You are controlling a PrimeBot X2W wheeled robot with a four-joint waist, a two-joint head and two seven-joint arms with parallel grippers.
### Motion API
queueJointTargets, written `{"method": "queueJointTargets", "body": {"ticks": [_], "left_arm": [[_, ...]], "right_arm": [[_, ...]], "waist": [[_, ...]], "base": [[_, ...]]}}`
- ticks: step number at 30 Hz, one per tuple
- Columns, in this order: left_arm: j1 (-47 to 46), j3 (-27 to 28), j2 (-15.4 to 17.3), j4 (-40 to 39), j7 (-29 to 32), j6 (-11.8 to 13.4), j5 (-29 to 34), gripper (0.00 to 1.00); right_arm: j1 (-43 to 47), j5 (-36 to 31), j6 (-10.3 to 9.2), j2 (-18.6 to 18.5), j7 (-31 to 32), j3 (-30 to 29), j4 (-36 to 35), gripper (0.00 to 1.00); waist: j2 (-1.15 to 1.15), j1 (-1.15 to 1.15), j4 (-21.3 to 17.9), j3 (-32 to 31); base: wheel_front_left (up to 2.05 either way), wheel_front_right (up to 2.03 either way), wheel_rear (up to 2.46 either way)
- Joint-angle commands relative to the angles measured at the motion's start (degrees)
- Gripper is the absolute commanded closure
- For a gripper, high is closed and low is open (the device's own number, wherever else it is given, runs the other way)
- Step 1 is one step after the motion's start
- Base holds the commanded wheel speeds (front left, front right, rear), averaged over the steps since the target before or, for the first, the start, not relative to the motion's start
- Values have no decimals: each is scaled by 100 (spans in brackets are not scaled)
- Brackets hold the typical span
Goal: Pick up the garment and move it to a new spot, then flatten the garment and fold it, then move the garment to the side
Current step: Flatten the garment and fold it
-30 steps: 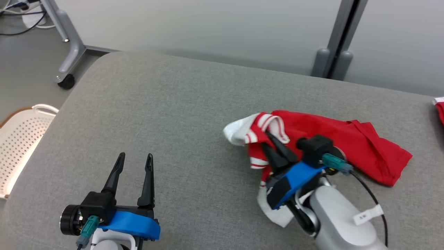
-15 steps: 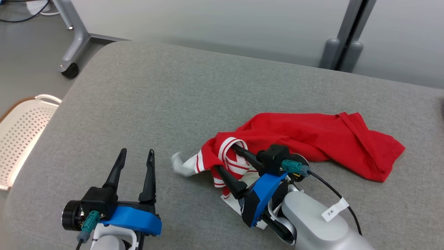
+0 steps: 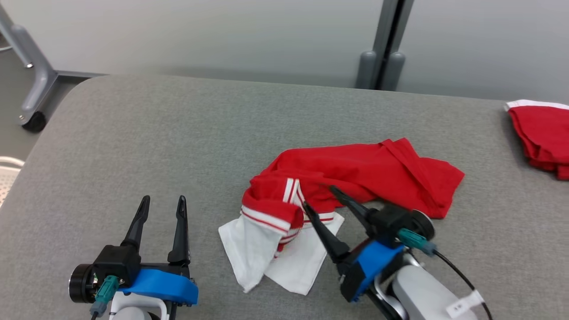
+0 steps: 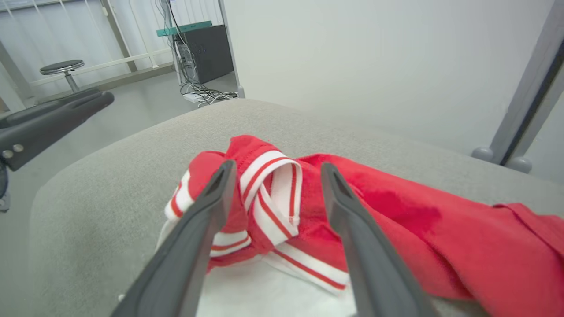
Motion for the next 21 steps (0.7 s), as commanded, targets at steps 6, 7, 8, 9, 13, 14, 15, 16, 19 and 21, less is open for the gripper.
{"method": "queueJointTargets", "body": {"ticks": [6,7,8,9,13,14,15,16,19,21], "left_arm": [[89,24,32,-13,-25,-9,56,0],[101,24,34,-14,-25,-9,60,0],[116,43,34,-19,-25,-9,66,0],[130,44,32,-27,-25,-9,69,0],[239,73,36,-50,-25,-9,72,0],[249,62,37,-52,-25,-9,73,0],[249,52,39,-54,-26,-9,76,0],[255,46,42,-55,-25,-9,77,0],[278,24,53,-47,-25,-9,67,0],[280,8,54,-48,-25,-9,64,0]], "right_arm": [[801,-272,3,-379,-24,-629,-789,0],[902,-298,3,-427,-24,-781,-910,0],[1012,-324,3,-456,-23,-939,-1032,0],[1126,-357,3,-473,-23,-1116,-1148,0],[1554,-485,3,-397,-22,-1818,-1583,0],[1662,-528,3,-367,-22,-2008,-1692,0],[1759,-564,3,-330,-22,-2176,-1804,0],[1873,-601,3,-280,-22,-2344,-1903,0],[2309,-749,3,-114,-23,-2820,-2258,0],[2502,-771,3,-37,-23,-2976,-2383,0]], "waist": [[0,0,-280,-183],[0,0,-304,-201],[0,0,-336,-225],[0,0,-361,-244],[0,0,-460,-321],[0,0,-472,-327],[0,0,-482,-333],[0,0,-492,-336],[0,0,-502,-349],[0,0,-497,-351]], "base": [[0,0,0],[0,0,0],[0,0,0],[0,0,0],[0,0,0],[0,0,0],[0,0,0],[0,0,0],[0,0,0],[0,0,0]]}}
